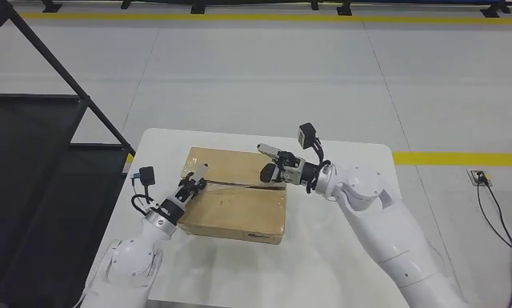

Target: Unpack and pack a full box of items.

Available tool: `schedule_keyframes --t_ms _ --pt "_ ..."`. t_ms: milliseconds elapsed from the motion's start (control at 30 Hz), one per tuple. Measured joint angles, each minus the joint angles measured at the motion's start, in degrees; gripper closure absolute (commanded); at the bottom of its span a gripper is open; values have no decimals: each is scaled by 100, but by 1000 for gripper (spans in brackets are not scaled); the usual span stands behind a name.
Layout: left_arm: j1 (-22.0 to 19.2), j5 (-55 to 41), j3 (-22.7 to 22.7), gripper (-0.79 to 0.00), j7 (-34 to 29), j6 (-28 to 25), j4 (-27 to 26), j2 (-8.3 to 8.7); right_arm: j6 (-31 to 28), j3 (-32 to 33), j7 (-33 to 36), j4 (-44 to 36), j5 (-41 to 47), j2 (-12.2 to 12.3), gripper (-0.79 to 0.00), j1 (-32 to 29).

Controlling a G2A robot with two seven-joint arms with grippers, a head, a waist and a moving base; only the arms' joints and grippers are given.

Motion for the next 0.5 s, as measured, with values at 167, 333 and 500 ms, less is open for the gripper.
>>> schedule_keyframes --t_ms 167,333,500 --pt "-32 -45 18 -785 -6 -2 33 -5 171 -427 315 573 -109 -139 -785 415" --pt "-67 -78 26 -785 -26 -13 58 -8 177 -662 426 944 -358 -214 -785 625" --pt "-93 -93 17 -785 -42 -16 88 -7 -109 -717 544 1091 -635 -218 -785 668"
